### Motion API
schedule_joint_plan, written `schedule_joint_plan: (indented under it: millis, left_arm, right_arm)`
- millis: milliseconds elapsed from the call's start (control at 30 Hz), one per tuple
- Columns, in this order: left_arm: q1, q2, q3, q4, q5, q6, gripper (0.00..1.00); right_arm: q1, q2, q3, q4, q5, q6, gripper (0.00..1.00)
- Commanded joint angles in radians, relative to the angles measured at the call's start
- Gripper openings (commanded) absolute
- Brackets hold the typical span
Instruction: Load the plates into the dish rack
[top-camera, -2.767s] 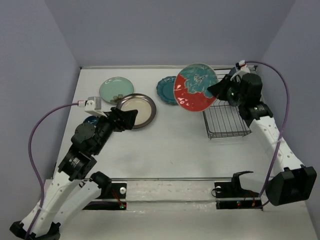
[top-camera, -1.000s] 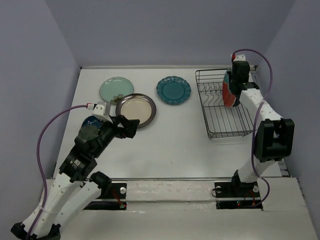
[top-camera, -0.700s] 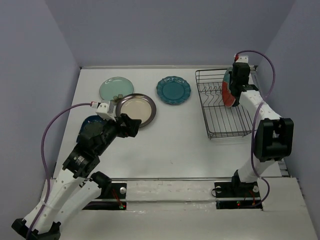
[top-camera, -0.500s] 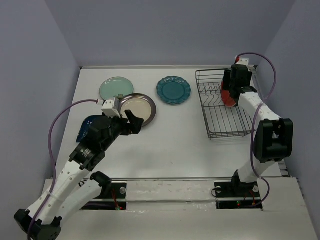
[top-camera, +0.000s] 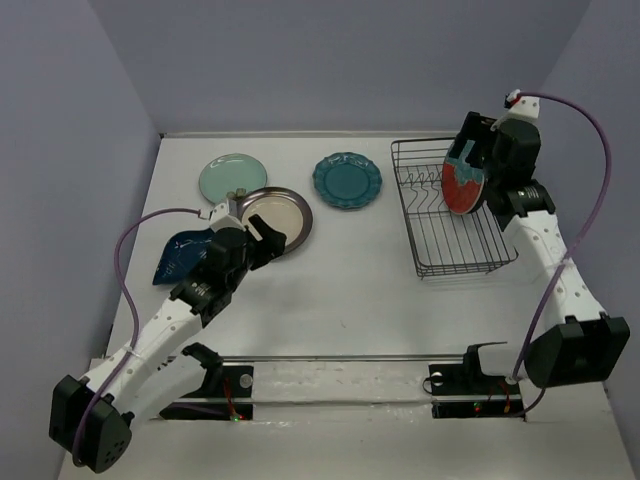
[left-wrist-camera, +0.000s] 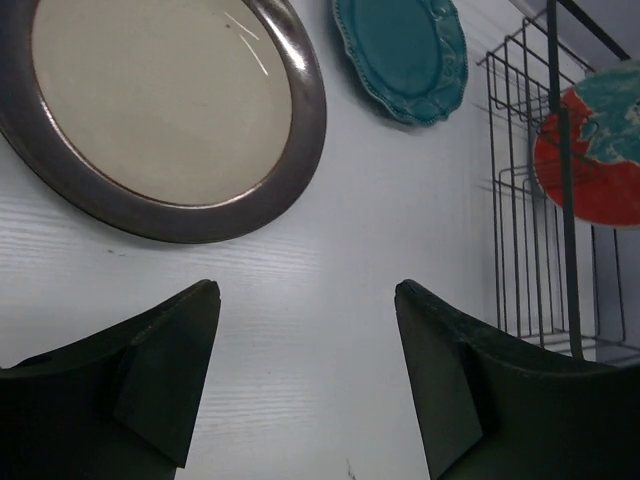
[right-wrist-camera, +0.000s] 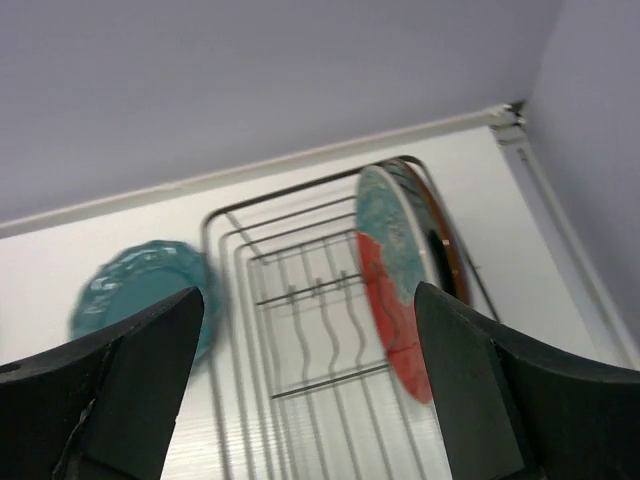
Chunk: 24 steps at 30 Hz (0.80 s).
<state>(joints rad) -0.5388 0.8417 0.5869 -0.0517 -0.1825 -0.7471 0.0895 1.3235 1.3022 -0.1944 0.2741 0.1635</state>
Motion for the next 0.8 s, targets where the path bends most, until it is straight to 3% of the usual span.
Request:
schedule_joint_plan:
  millis: [0,167,367,767]
  left_arm:
    - [0.033,0.048,-0.053,0.136,-0.178,-0.124,0.78]
    - [0.076,0.128,-0.104,0.214,-0.264,-0.198,0.76]
    - [0.138,0.31,-0.102,0.256,-0.242,-0.29,0.76]
    - [0.181,0.471,-0.17,0.401,-0.19,-0.374,0.75]
  right_arm:
    - [0.042,-0.15,-0.062,0.033,-0.192,0.109,0.91]
    - [0.17,-0.286,-0.248,0.108,-0.265,0.211,0.9]
    - [0.447,-0.319,-0.42,0.225,-0.317,0.284,0.92]
    - [0.566,-0.248,-0.446,0.282,-0.334,0.303,0.92]
